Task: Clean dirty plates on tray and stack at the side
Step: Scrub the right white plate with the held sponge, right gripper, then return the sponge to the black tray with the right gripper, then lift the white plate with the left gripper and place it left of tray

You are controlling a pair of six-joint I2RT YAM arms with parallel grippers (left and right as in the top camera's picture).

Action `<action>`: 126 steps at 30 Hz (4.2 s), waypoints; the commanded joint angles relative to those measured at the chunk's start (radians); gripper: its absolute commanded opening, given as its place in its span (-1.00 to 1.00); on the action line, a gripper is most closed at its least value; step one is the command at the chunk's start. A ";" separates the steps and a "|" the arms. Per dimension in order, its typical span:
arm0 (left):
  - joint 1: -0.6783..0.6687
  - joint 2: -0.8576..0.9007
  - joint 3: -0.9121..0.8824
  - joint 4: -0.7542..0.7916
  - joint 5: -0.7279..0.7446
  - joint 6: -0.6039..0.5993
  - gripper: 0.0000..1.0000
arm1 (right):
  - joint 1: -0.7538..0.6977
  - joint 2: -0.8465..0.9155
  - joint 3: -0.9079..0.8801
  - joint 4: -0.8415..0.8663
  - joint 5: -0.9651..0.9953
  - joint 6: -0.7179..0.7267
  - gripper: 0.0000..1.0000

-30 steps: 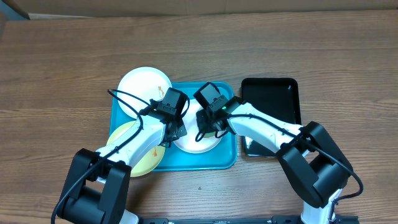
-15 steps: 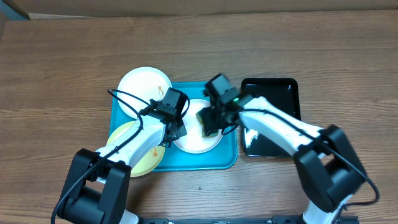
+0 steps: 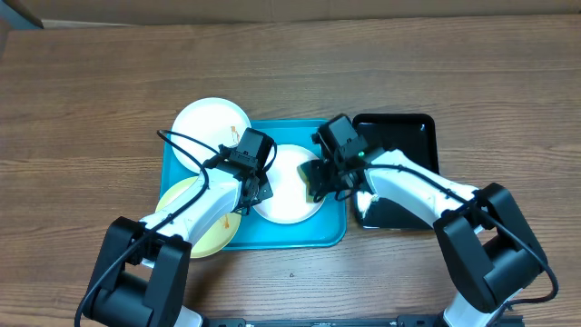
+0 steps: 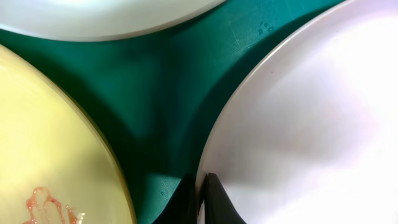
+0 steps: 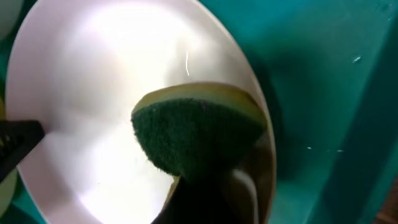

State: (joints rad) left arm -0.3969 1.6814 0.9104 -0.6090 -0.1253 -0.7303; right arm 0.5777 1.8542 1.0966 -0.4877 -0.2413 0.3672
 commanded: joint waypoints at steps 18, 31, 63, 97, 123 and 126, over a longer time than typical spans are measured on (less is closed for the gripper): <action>0.004 0.016 -0.016 -0.003 -0.023 0.009 -0.92 | 0.019 -0.006 -0.129 0.114 -0.038 0.102 -0.93; 0.004 0.016 -0.016 0.003 -0.019 0.010 -0.92 | 0.119 -0.006 -0.165 0.232 -0.054 0.195 -0.93; 0.004 0.016 -0.016 0.012 -0.012 0.013 -0.92 | -0.467 -0.204 -0.037 -0.255 0.035 -0.084 -0.93; 0.003 -0.180 0.160 -0.203 -0.163 0.187 -0.92 | -0.467 -0.204 -0.140 -0.257 0.136 -0.087 1.00; -0.498 -0.305 0.220 -0.217 -0.968 0.369 -0.92 | -0.467 -0.204 -0.140 -0.247 0.136 -0.087 1.00; -0.564 -0.305 0.220 -0.217 -1.094 0.369 -0.92 | -0.467 -0.204 -0.140 -0.247 0.136 -0.087 1.00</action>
State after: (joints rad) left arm -0.9154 1.3903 1.1088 -0.8299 -1.0077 -0.3767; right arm 0.1074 1.6596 0.9588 -0.7414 -0.1150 0.2836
